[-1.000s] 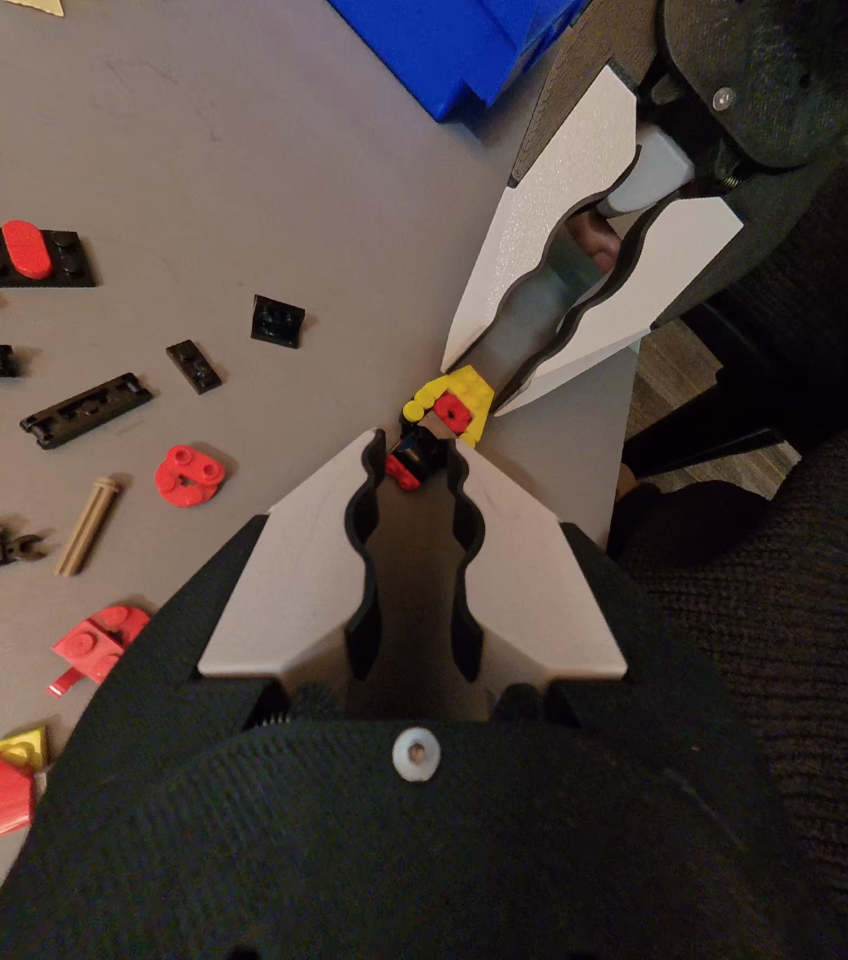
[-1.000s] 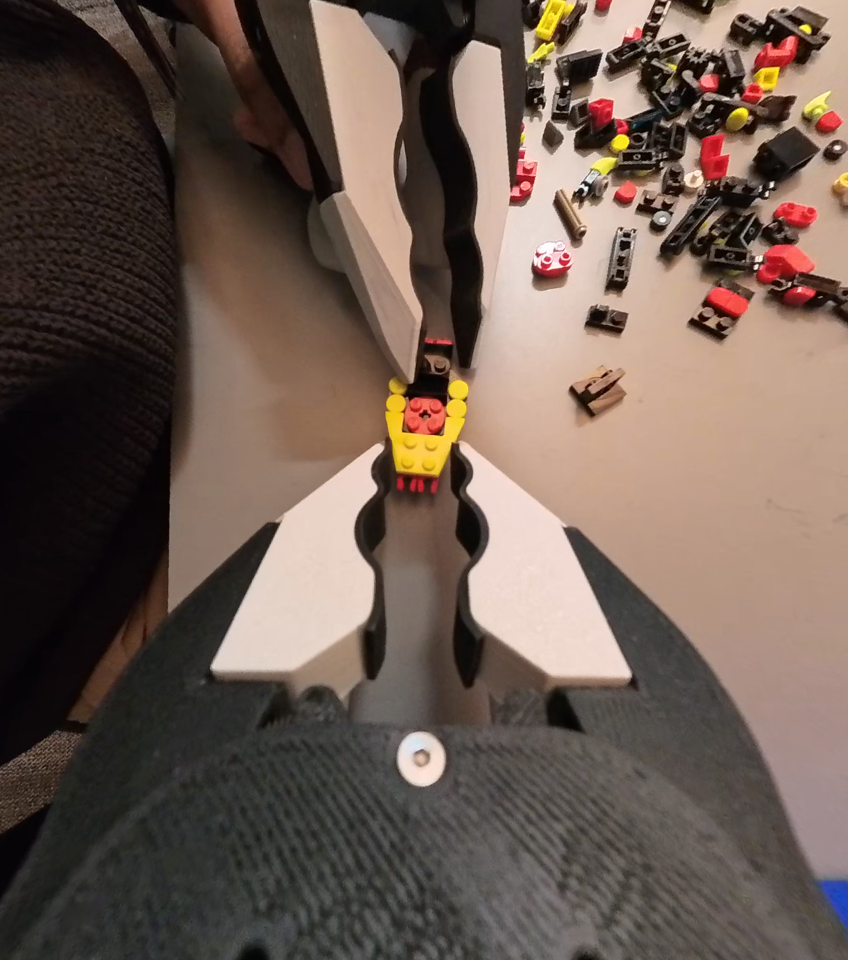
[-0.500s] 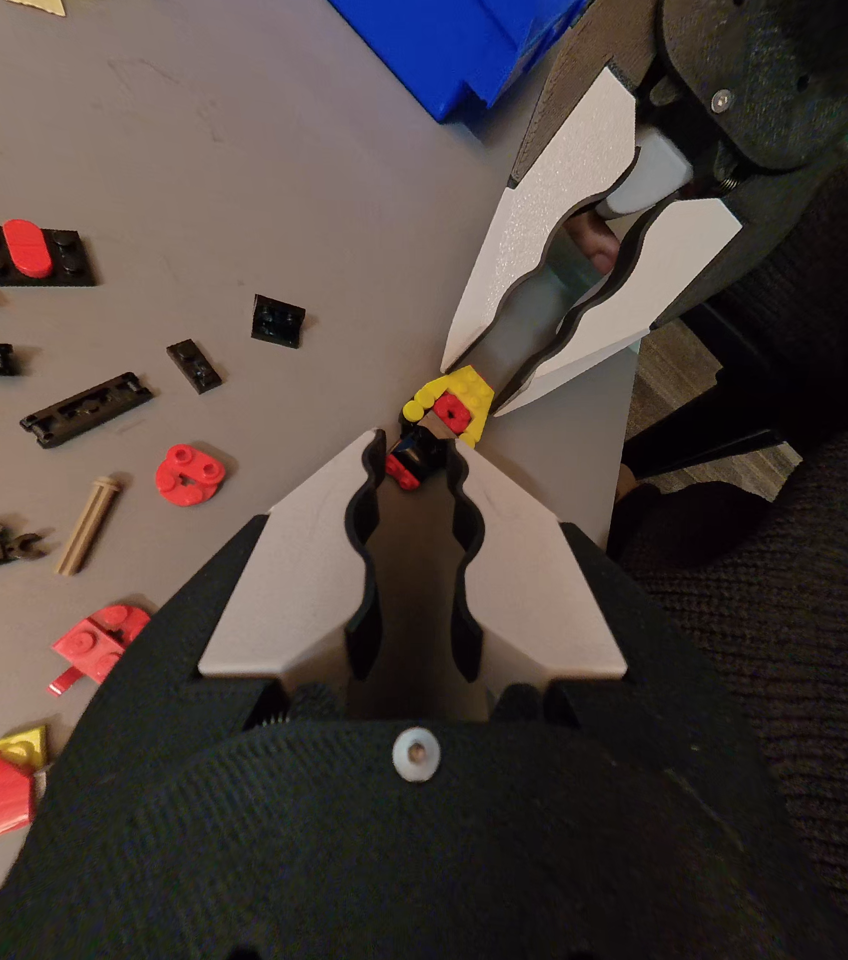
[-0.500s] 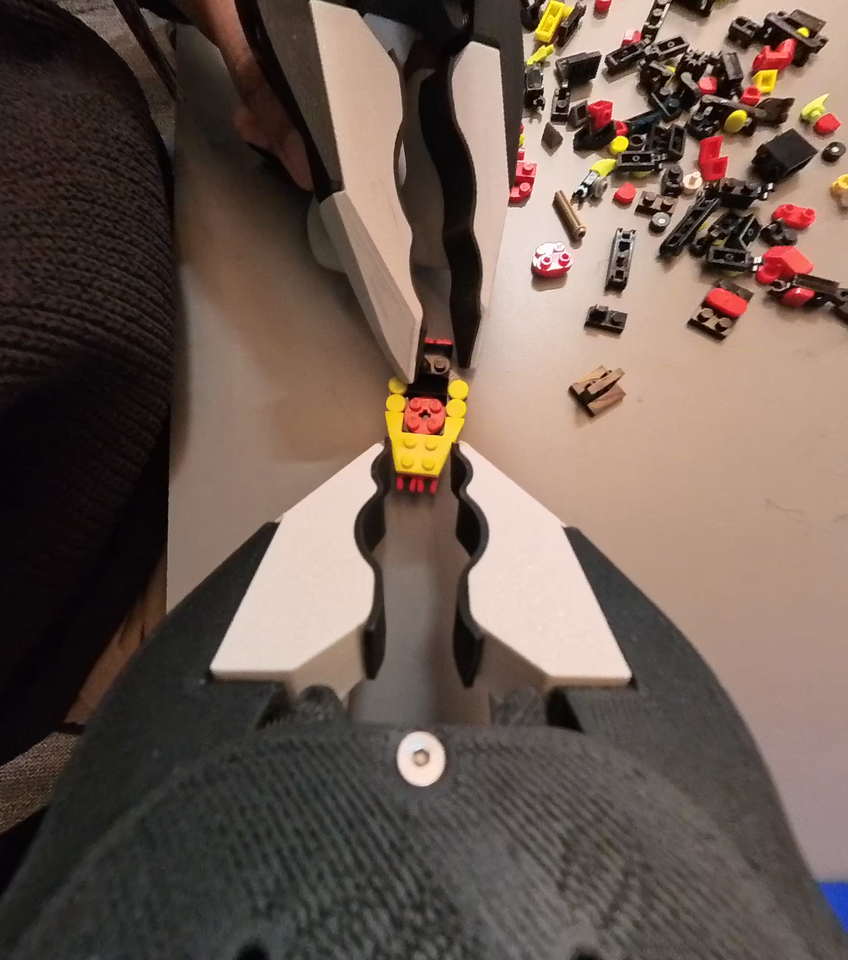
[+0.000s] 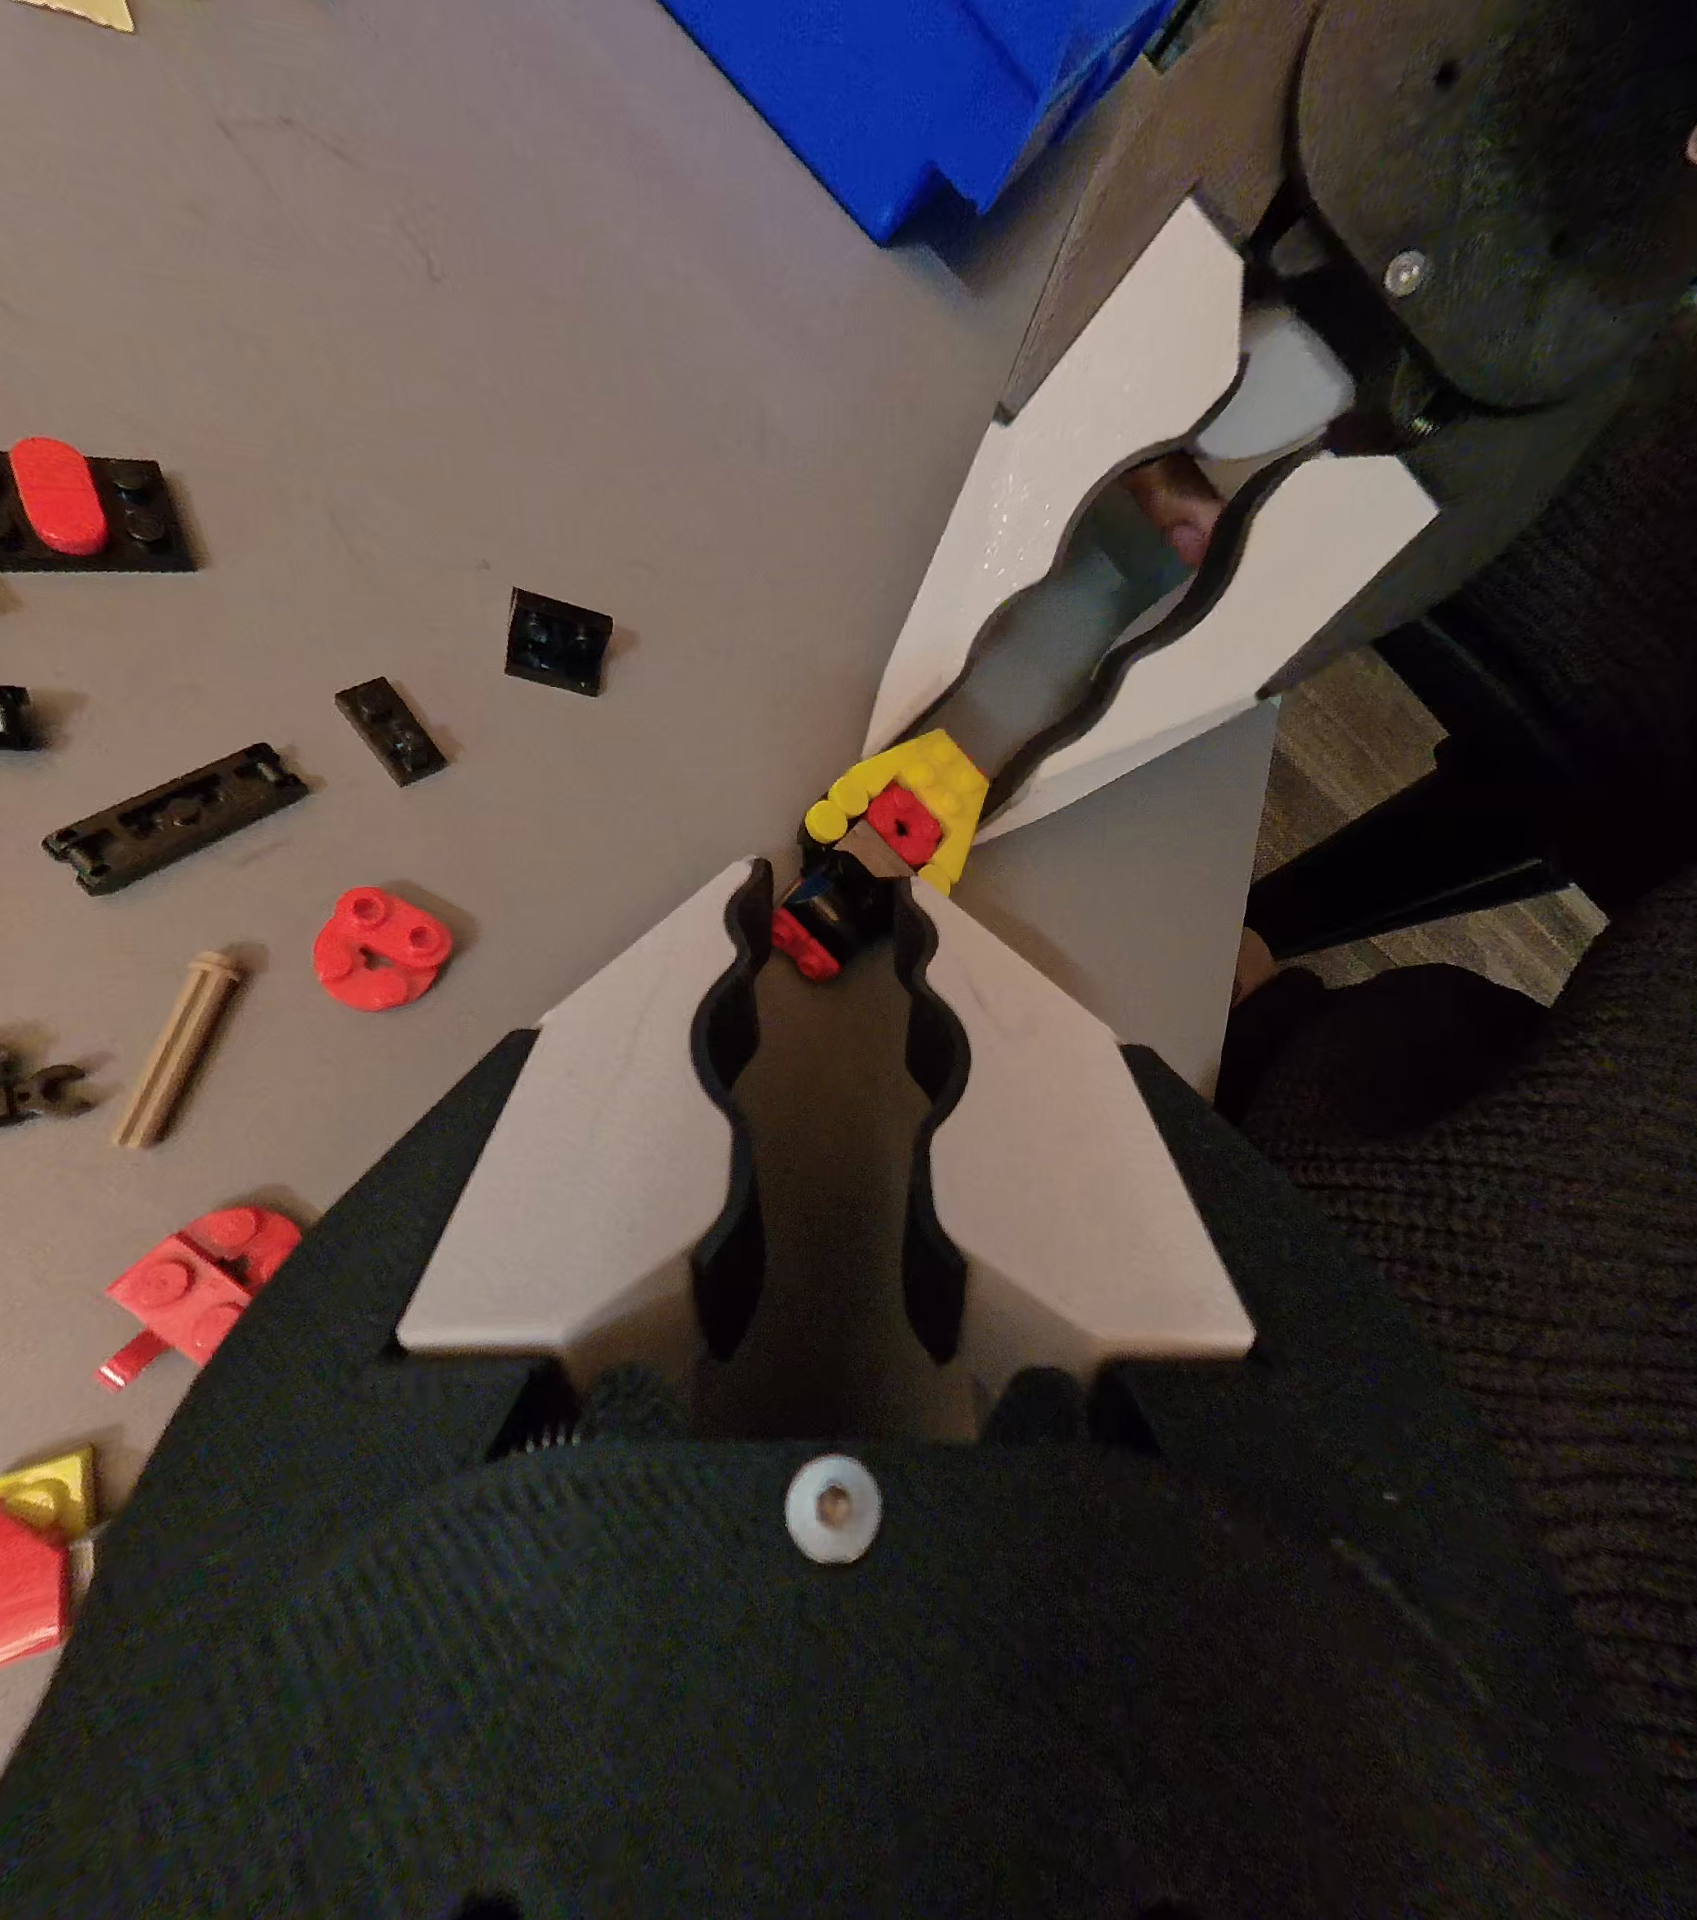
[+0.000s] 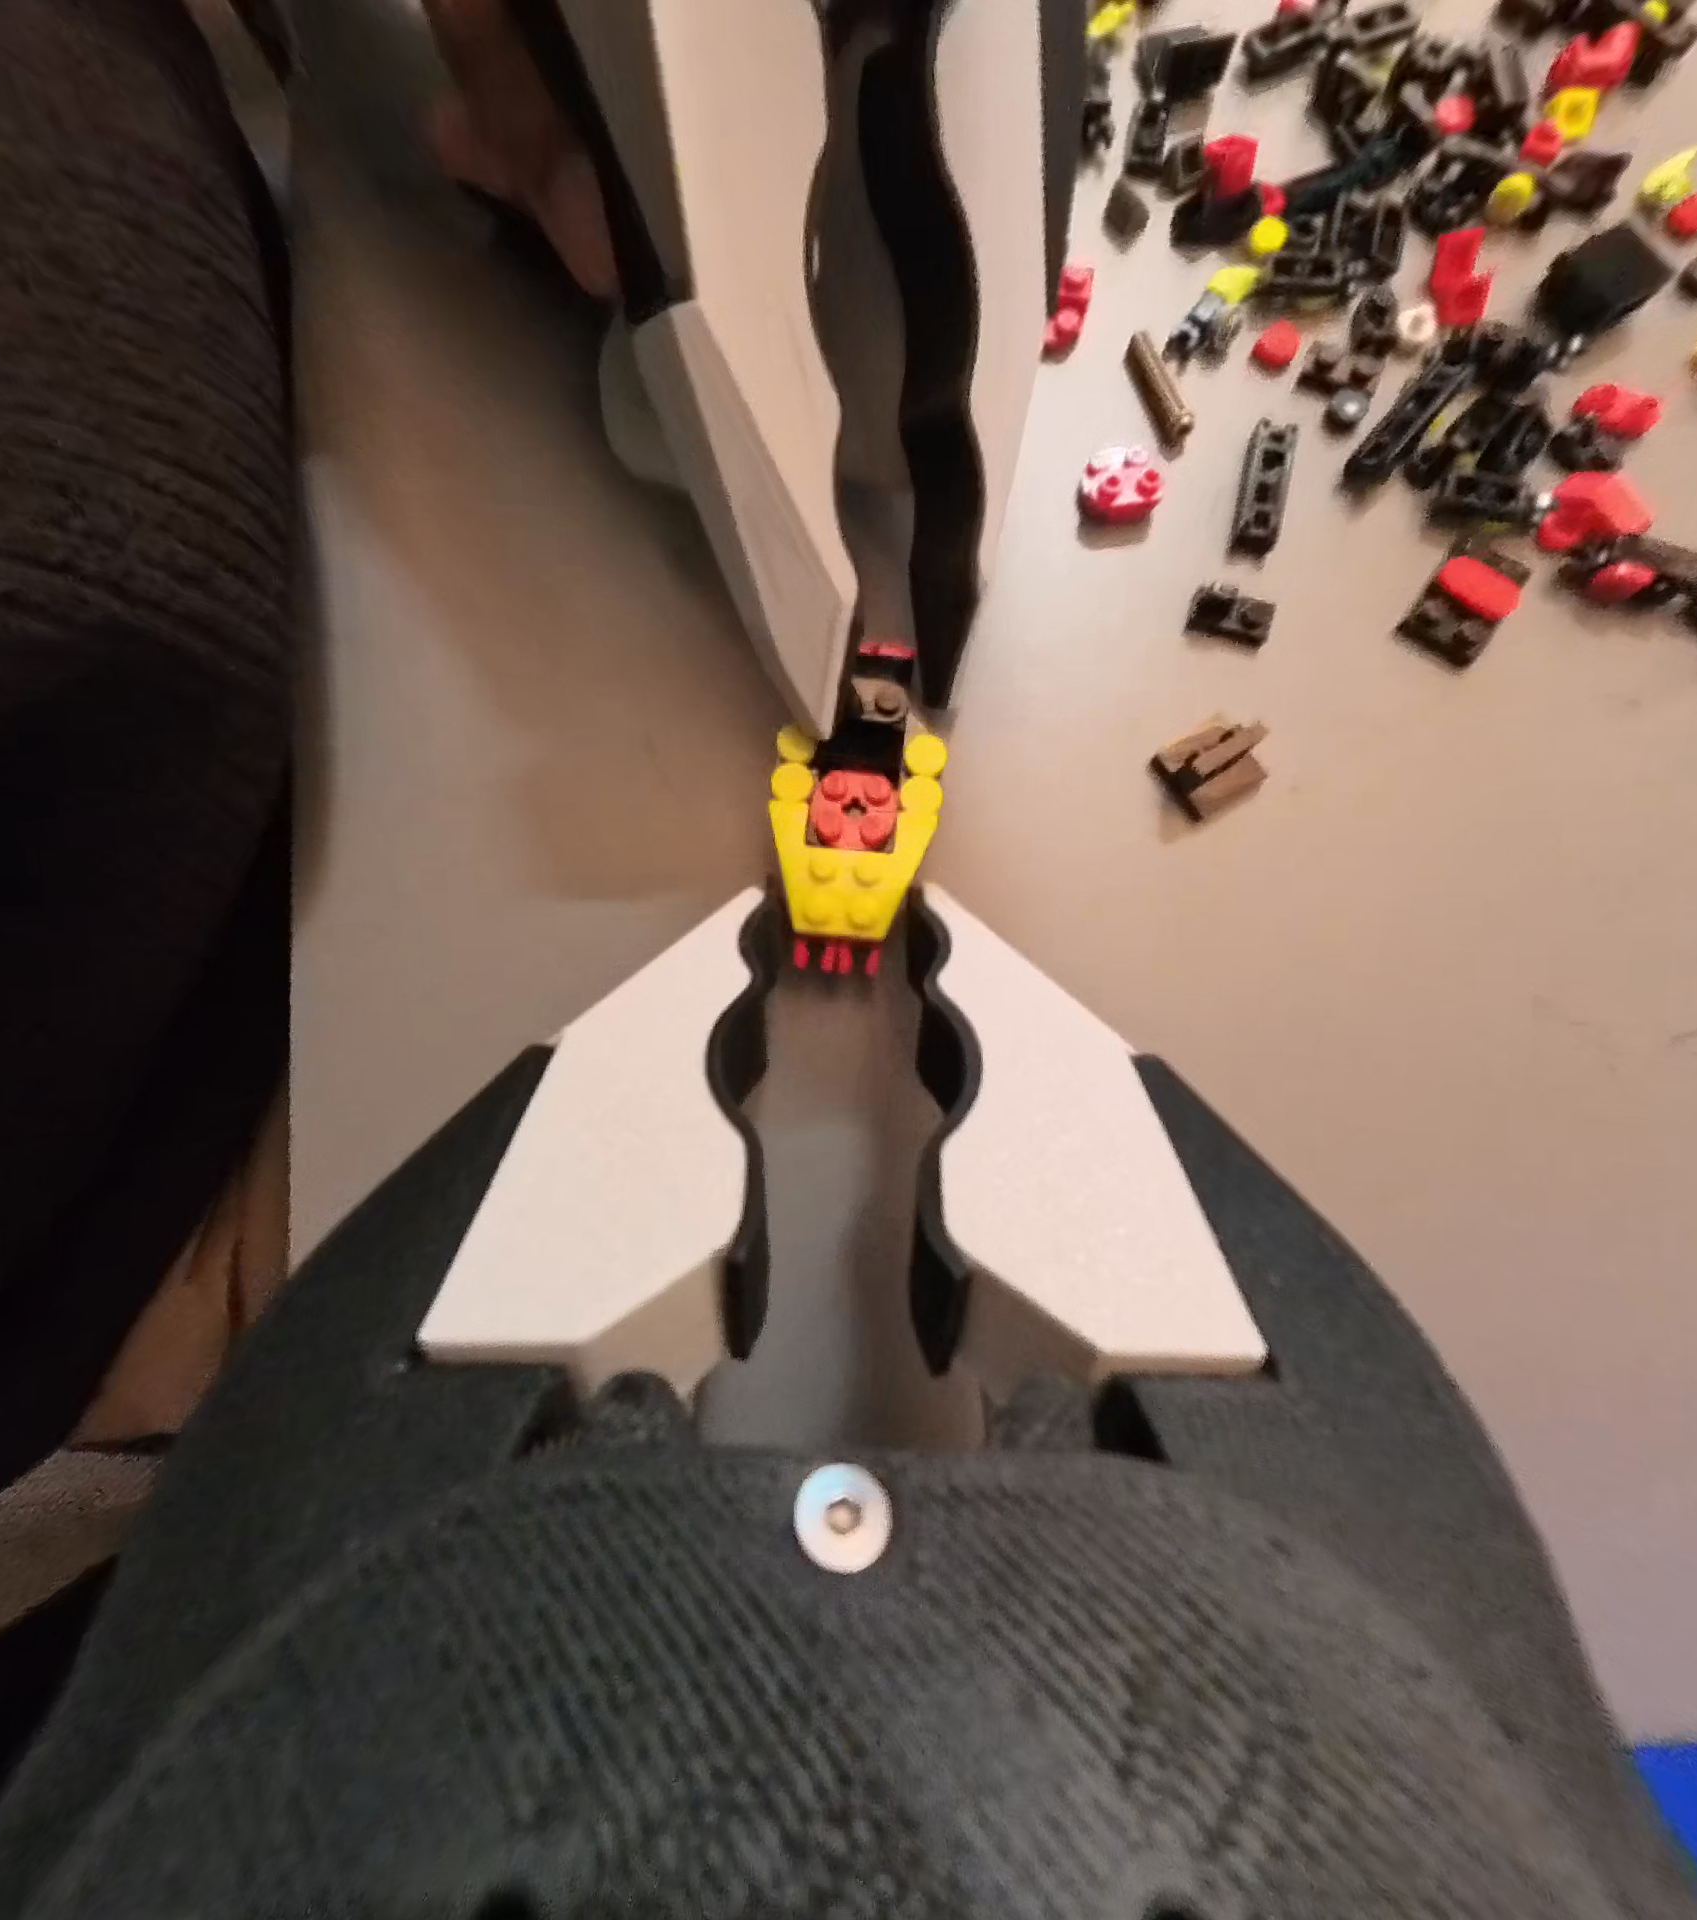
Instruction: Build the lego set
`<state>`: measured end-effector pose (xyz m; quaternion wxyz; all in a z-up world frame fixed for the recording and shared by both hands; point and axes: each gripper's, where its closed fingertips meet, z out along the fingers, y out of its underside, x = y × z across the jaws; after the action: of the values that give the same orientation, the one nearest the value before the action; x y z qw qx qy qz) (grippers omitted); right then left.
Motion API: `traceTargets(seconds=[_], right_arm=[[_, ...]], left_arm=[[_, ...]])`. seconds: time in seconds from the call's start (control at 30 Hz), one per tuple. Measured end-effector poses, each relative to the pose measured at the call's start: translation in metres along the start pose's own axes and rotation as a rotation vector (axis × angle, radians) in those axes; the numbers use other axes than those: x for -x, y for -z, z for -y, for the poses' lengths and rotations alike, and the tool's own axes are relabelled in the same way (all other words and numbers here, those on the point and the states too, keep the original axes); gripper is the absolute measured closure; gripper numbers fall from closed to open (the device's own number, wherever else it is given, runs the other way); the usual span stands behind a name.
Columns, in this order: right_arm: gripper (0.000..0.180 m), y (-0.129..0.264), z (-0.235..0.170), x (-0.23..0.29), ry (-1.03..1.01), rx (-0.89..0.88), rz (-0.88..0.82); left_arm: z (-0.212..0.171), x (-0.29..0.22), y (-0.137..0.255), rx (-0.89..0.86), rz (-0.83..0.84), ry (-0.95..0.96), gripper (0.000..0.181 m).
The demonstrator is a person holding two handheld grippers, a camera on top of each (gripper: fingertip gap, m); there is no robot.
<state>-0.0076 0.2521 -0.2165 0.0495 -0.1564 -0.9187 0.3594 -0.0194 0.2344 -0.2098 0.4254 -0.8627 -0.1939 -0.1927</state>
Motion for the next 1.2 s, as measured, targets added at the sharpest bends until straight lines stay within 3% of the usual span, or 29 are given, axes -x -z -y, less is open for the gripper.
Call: traceTargets(seconds=[0.37, 0.57, 1.2], right_arm=[[0.145, 0.006, 0.001, -0.005, -0.013, -0.011, -0.030], [0.170, 0.019, 0.018, -0.005, -0.004, -0.109, -0.038], [0.180, 0.008, 0.010, -0.003, -0.011, -0.008, -0.059]], left_arm=[[0.001, 0.001, 0.001, -0.010, -0.007, 0.019, 0.159], [0.001, 0.001, 0.002, -0.011, -0.009, 0.021, 0.159], [0.001, 0.001, 0.001, -0.008, -0.008, 0.020, 0.159]])
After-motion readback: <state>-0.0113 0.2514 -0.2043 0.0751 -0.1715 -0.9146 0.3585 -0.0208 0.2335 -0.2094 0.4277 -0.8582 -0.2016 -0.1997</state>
